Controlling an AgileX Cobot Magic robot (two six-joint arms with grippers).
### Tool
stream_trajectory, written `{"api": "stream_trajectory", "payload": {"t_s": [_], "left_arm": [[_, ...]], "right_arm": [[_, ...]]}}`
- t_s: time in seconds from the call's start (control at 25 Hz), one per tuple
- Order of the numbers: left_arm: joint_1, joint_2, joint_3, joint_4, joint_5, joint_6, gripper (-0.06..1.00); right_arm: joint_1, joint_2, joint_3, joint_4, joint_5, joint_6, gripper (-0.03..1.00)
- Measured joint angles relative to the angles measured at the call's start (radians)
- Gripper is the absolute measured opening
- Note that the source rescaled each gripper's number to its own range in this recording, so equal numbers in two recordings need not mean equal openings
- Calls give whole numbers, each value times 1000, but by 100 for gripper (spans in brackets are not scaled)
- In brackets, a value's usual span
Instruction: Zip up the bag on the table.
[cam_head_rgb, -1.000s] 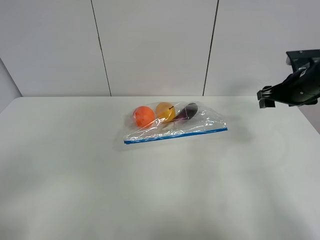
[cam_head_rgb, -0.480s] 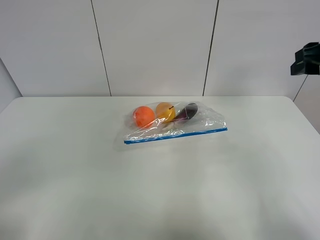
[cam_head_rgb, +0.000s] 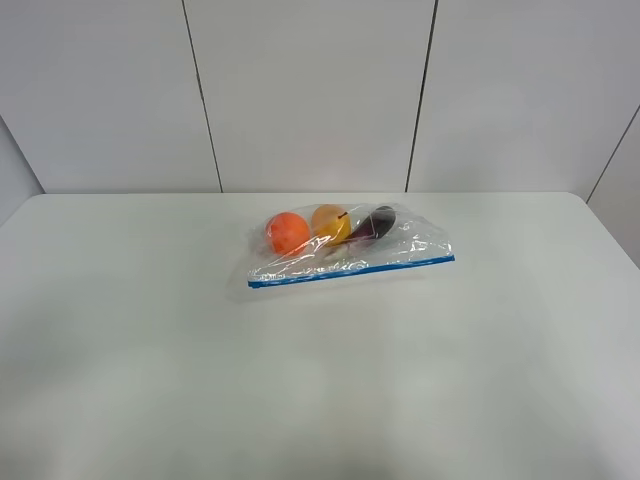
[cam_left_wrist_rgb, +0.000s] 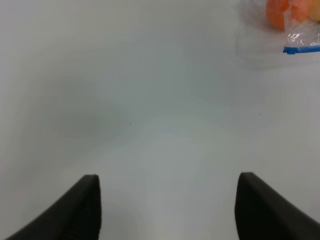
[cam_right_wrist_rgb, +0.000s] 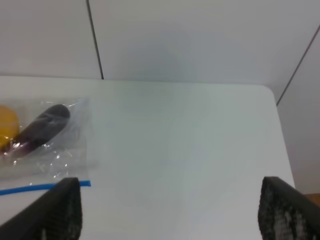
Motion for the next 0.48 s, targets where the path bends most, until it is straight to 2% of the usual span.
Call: {"api": "stream_trajectory", "payload": {"t_s": [0.2, 0.48], "left_arm": [[0, 0, 0, 0, 0, 0, 99], [0, 0, 0, -1, -1, 0, 99]], "right_arm": [[0, -141, 11, 19, 140, 4, 96], [0, -491, 214, 71, 141, 34, 96]]}}
